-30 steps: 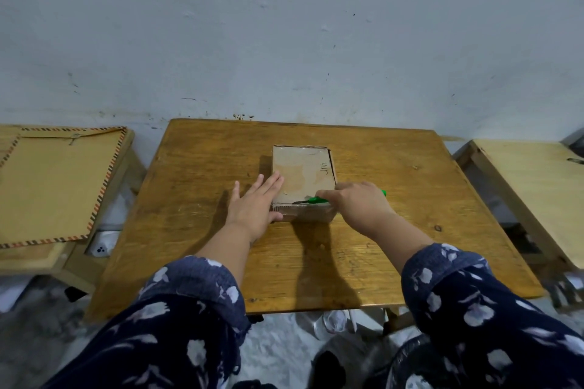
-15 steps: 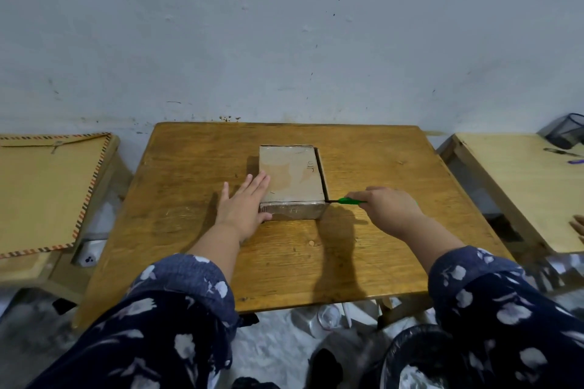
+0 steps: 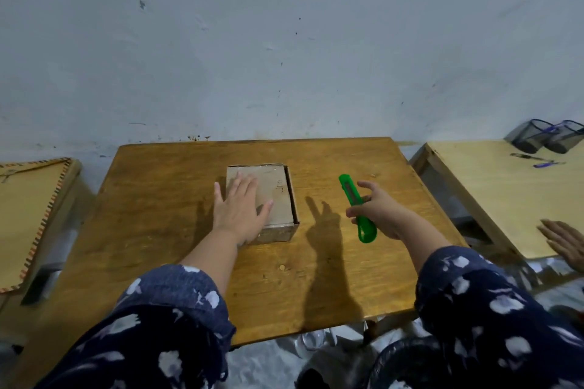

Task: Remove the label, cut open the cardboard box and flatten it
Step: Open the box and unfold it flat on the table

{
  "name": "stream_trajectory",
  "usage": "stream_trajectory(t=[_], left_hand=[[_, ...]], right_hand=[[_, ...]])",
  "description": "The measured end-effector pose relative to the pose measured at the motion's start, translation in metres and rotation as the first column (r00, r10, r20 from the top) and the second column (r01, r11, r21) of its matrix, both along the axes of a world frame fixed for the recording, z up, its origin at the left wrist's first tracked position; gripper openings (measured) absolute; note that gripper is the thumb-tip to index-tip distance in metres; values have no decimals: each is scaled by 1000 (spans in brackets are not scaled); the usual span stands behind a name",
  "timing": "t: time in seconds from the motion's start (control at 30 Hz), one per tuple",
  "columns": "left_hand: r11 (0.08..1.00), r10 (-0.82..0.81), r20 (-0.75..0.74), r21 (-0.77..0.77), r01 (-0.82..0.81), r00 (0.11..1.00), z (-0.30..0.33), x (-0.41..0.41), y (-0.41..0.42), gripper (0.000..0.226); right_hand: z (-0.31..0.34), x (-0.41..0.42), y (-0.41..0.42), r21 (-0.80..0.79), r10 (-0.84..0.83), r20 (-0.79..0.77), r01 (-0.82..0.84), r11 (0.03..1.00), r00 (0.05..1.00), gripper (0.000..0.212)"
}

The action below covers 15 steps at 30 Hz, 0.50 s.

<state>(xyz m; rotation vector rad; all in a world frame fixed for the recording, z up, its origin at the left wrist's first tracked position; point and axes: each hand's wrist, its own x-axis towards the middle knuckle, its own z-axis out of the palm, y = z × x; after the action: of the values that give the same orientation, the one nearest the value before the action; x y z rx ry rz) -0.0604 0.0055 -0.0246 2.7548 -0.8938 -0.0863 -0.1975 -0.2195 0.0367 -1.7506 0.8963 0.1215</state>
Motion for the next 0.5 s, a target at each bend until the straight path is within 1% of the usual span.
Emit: stream_trajectory(t=[0.1, 0.13, 0.23, 0.3, 0.5], left_hand=[[999, 32, -14, 25, -32, 999, -1, 3, -23, 71], [998, 47, -21, 36, -46, 999, -3, 4, -30, 72], [992, 110, -51, 75, -106, 993, -11, 3, -43, 79], [986, 128, -21, 111, -125, 992, -17, 0, -46, 82], [982, 150, 41, 110, -154, 988, -23, 1, -47, 91]], right_hand=[[-13, 14, -14, -264, -107, -19, 98, 960, 994, 54], [-20, 19, -20, -313, -129, -25, 115, 943, 991, 50], [-39, 34, -40, -401, -147, -22, 126, 907, 989, 44], [-52, 46, -53, -436, -159, -27, 131, 890, 987, 42], [-89, 89, -89, -491, -188, -56, 136, 860, 981, 44]])
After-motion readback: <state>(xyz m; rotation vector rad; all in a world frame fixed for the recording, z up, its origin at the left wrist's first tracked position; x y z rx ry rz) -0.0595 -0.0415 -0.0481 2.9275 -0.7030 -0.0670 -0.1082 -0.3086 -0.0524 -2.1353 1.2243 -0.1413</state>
